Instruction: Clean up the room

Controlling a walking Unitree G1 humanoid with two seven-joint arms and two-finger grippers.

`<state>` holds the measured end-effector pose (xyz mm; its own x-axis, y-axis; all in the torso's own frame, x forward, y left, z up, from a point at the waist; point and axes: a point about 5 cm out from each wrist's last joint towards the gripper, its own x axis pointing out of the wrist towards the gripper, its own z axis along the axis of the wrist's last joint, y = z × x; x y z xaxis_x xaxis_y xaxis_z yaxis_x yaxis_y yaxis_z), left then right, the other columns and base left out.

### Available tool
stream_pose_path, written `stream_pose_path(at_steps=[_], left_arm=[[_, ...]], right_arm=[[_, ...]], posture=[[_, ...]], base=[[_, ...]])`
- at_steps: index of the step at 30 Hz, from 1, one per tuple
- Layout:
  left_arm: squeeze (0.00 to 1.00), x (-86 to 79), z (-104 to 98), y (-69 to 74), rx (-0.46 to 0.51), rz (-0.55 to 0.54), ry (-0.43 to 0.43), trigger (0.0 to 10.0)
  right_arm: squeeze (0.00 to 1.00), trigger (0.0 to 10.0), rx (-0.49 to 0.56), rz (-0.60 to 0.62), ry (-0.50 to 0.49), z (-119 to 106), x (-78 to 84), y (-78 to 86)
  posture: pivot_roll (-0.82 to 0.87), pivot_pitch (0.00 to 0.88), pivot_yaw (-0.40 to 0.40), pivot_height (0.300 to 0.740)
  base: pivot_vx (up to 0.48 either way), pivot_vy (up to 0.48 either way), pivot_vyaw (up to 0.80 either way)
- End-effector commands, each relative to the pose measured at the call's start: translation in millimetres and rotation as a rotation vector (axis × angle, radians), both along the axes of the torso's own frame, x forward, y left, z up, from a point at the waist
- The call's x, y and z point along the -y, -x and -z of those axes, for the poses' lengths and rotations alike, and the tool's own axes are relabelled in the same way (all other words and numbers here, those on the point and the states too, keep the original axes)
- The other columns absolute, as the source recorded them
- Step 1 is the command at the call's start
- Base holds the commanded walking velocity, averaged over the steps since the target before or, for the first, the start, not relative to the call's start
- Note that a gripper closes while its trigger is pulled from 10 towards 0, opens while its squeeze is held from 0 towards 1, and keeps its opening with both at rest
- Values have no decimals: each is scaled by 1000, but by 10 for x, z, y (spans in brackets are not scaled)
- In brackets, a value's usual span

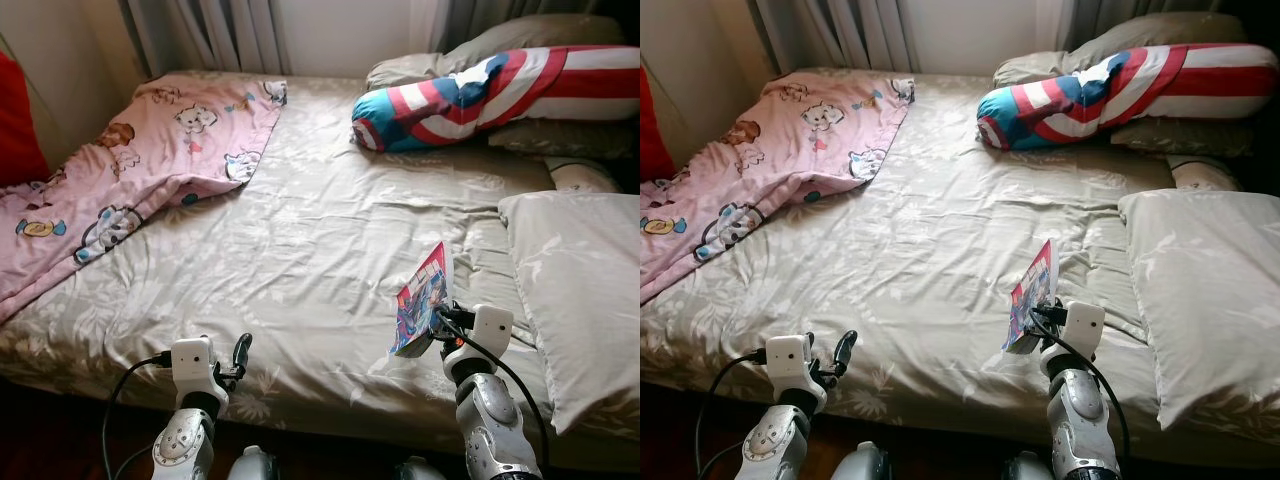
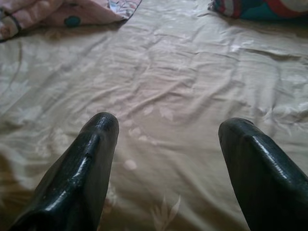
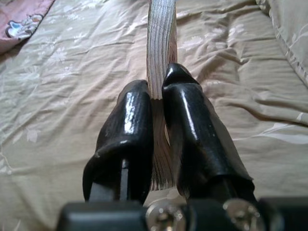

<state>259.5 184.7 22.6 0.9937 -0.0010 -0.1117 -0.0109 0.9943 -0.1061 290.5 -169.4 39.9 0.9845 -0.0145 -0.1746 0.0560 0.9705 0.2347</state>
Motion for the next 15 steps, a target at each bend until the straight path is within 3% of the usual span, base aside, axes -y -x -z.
stream_pose_path(at_steps=[1,15], left_arm=[[0,-20,21,25,-18,5,-3,10000],[0,-25,21,32,-18,3,-5,10000]], right_arm=[[0,10000,51,-6,-3,-90,-16,-52],[0,10000,57,-24,-14,-96,-36,-58]], posture=[[-59,91,36,660],[-59,90,36,660]], base=[[296,0,0],[318,0,0]])
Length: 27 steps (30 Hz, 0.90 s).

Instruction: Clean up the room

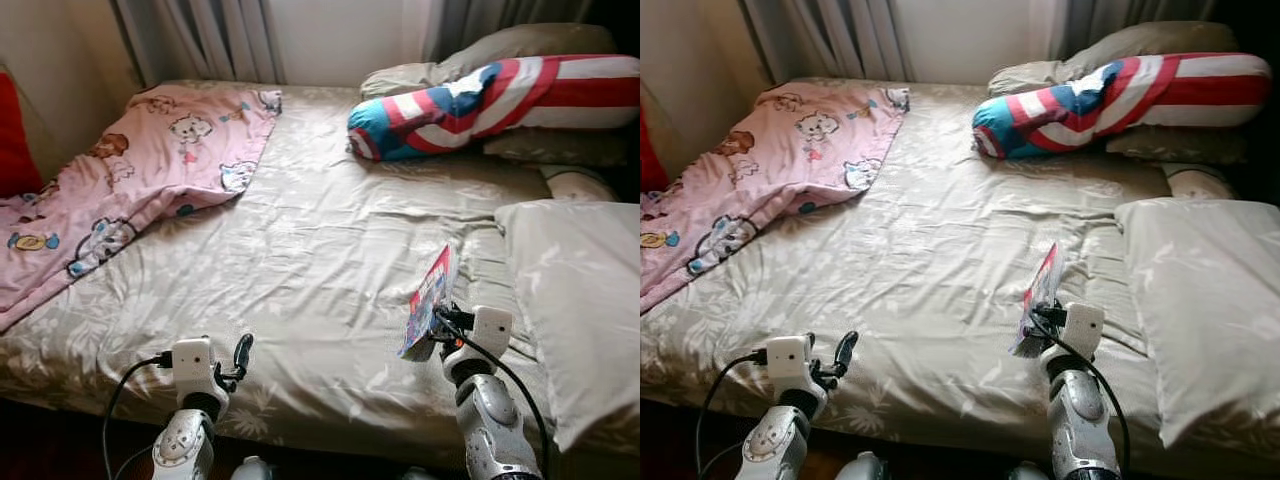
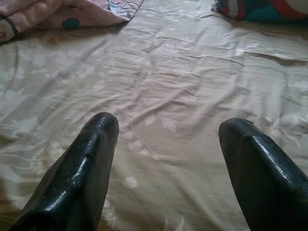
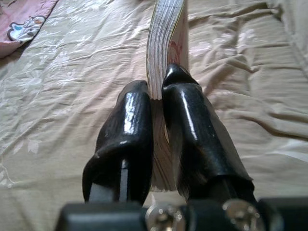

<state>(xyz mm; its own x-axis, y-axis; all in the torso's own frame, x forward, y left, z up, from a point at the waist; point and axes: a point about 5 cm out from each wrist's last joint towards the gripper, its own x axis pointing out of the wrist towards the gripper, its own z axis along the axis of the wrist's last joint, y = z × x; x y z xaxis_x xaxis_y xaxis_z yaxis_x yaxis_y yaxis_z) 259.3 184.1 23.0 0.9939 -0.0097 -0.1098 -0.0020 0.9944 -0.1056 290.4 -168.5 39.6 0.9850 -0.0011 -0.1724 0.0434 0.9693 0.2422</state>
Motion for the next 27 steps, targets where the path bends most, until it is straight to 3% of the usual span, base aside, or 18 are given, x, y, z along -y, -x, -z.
stream_pose_path(at_steps=[1,16,18,20,27], left_arm=[[0,-33,26,29,-21,-6,-6,10000],[0,-43,19,31,-18,-12,-10,10000],[0,-45,18,33,-18,-12,-11,10000],[0,-52,18,43,-18,-11,-12,10000],[0,-77,18,74,-20,-9,-19,10000]], right_arm=[[0,10000,56,-13,-7,-102,-30,-61],[0,10000,103,-60,-37,-220,-92,-145],[0,10000,106,-61,-63,-230,-98,-166],[0,10000,98,-49,-198,-255,-94,-240],[0,10000,56,-173,-330,-283,-186,-386]], posture=[[-60,89,36,660],[-57,96,37,660],[-56,99,39,660],[-51,104,43,660],[-38,116,49,660]], base=[[300,0,0],[60,0,0],[0,0,0],[0,0,0],[0,0,0]])
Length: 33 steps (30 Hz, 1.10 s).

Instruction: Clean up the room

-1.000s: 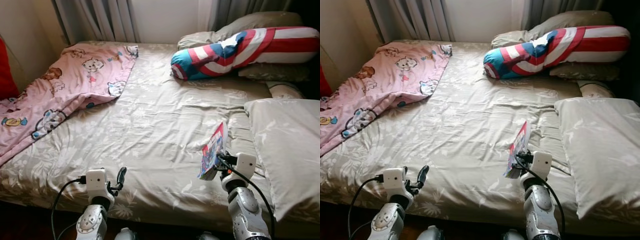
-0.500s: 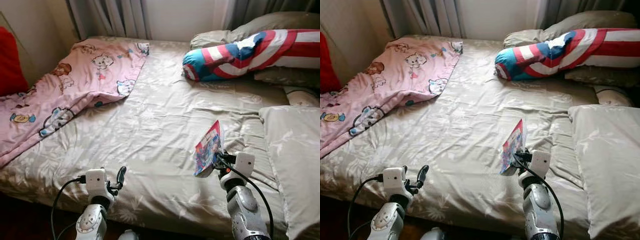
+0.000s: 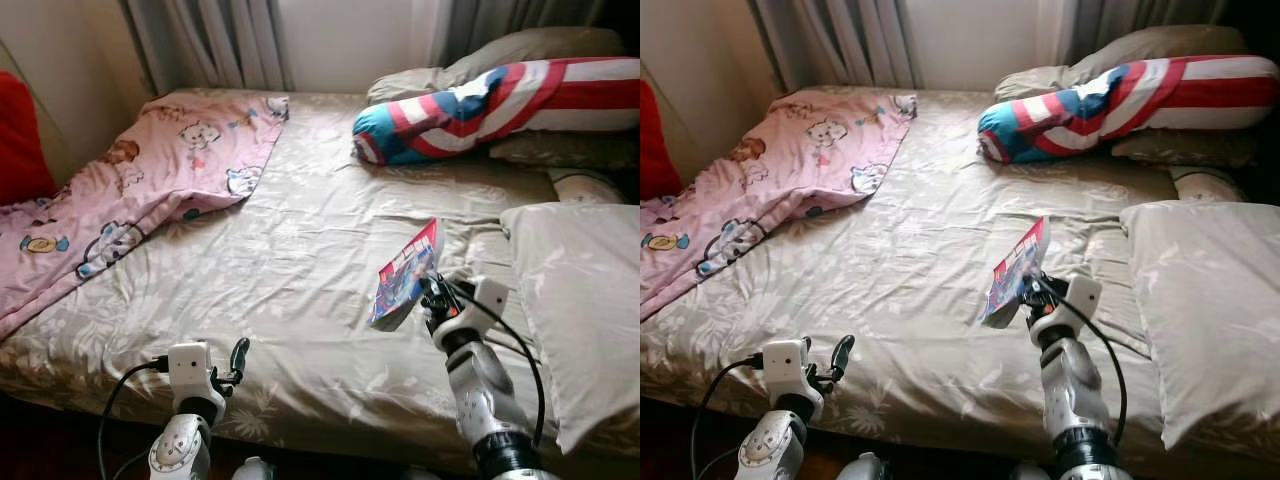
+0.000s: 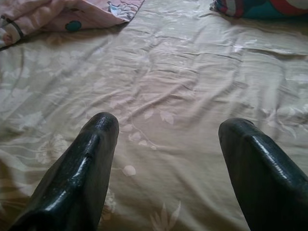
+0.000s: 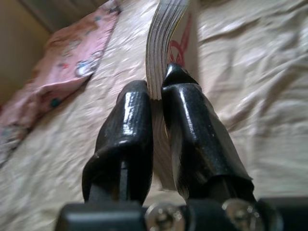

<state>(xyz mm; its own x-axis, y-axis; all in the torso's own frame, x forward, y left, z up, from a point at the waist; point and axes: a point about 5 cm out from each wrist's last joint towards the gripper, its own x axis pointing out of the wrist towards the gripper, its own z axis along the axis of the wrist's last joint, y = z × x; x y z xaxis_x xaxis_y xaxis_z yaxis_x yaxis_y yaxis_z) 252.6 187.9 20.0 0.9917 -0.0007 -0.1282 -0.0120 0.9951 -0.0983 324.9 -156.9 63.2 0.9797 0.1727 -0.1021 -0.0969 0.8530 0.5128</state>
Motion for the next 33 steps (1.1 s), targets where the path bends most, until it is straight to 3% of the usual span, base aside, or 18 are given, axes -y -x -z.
stream_pose_path(at_steps=[1,3,6,9,13,19,21,23,25,28,33], left_arm=[[0,-44,-12,12,-2,-1,-13,10000],[0,-75,-15,39,-4,-2,-23,10000],[0,-106,-20,69,-7,0,-34,10000],[0,-153,-30,122,-11,9,-55,10000],[0,-200,-41,202,-18,16,-71,10000],[0,-226,-47,329,-39,37,-89,10000],[0,-248,-58,449,-60,51,-103,10000],[0,-254,-63,485,-66,56,-107,10000],[0,-273,-89,581,-82,65,-116,10000],[0,-285,-94,647,-94,69,-121,10000],[0,-292,-123,736,-117,75,-126,10000]], right_arm=[[0,10000,12,-52,-50,-50,-84,-53],[0,10000,-20,-126,-158,-42,-151,-93],[0,10000,-27,-190,-230,-32,-211,-100],[0,10000,-49,-162,-378,18,-198,-98],[0,10000,-71,-151,-467,124,-193,-35],[0,10000,-198,-107,-408,385,-165,109],[0,10000,-302,-51,-328,566,-111,226],[0,10000,-327,-23,-292,605,-79,251],[0,10000,-362,100,-253,665,71,290],[0,10000,-382,229,-264,702,220,329],[0,10000,-359,339,-272,700,361,353]], posture=[[-31,120,52,660],[-18,130,60,660],[-5,138,66,660],[12,153,77,660],[34,179,95,660],[66,221,125,660],[86,252,144,660],[92,260,149,660],[101,286,162,660],[110,301,168,660],[119,326,177,660]], base=[[0,0,0],[0,0,0],[0,0,0],[0,0,0],[0,0,0],[0,0,0],[0,0,0],[0,0,0],[0,0,0],[0,0,0],[0,0,0]])
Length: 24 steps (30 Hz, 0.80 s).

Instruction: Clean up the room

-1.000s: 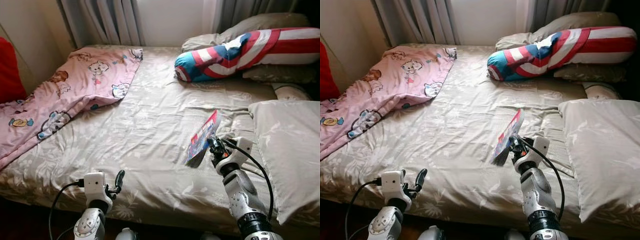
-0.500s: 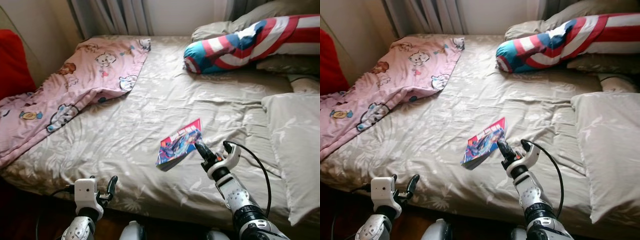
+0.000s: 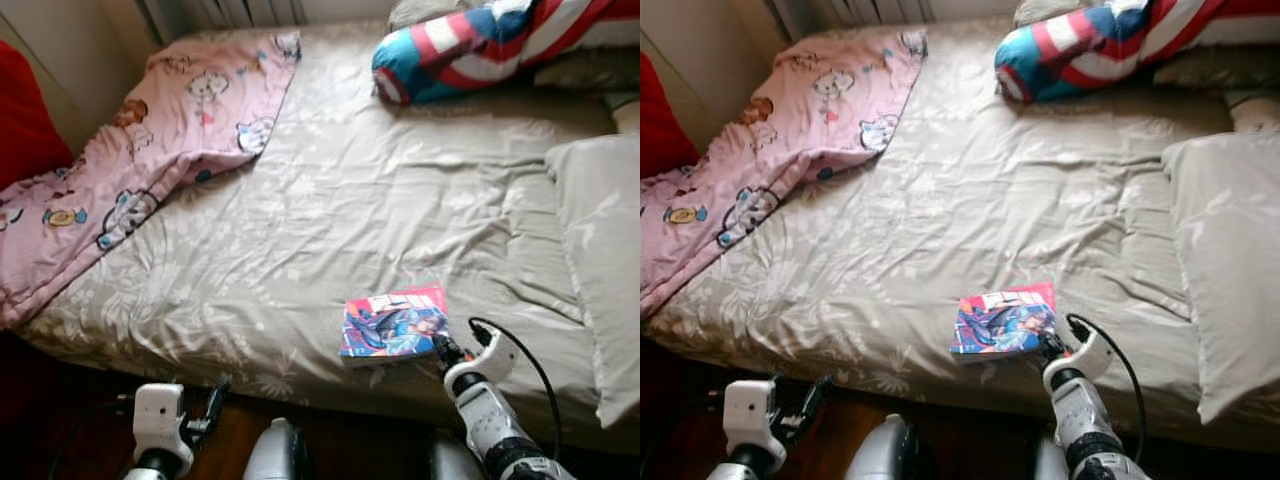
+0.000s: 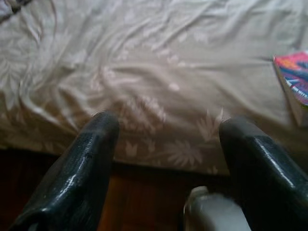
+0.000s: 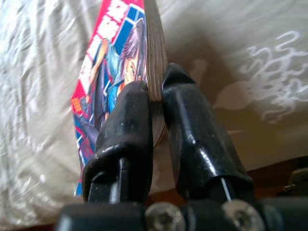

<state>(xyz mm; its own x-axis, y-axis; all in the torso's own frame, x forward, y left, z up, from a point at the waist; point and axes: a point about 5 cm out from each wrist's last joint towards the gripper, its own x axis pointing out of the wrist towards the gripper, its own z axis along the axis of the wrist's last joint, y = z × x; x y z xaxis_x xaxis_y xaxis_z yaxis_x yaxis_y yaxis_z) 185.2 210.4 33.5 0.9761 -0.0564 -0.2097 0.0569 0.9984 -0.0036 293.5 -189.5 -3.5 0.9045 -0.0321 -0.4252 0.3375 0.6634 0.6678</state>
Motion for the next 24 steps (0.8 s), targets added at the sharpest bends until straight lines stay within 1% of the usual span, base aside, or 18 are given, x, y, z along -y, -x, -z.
stream_pose_path(at_steps=[1,8,11,14,18,20,24], left_arm=[[0,-67,8,67,-38,1,-31,10000],[0,-68,-33,100,-53,3,-33,10000],[0,-66,-38,108,-62,3,-34,10000],[0,-58,-39,117,-71,3,-32,10000],[0,-50,-41,123,-78,3,-29,10000],[0,-44,-41,121,-78,2,-27,10000],[0,-38,-41,119,-82,3,-28,10000]], right_arm=[[0,10000,-8,67,-8,32,47,42],[0,10000,31,169,-3,-15,167,33],[0,10000,25,199,-10,-17,212,38],[0,10000,0,177,17,7,214,57],[0,10000,-22,175,22,29,224,76],[0,10000,-55,122,52,50,209,84],[0,10000,-45,92,70,29,206,62]], posture=[[120,329,179,660],[129,344,185,660],[128,348,186,660],[129,351,185,660],[130,351,185,660],[130,354,185,660],[128,355,185,660]], base=[[0,0,0],[0,0,0],[0,0,0],[0,0,0],[0,0,0],[0,0,0],[0,0,0]])
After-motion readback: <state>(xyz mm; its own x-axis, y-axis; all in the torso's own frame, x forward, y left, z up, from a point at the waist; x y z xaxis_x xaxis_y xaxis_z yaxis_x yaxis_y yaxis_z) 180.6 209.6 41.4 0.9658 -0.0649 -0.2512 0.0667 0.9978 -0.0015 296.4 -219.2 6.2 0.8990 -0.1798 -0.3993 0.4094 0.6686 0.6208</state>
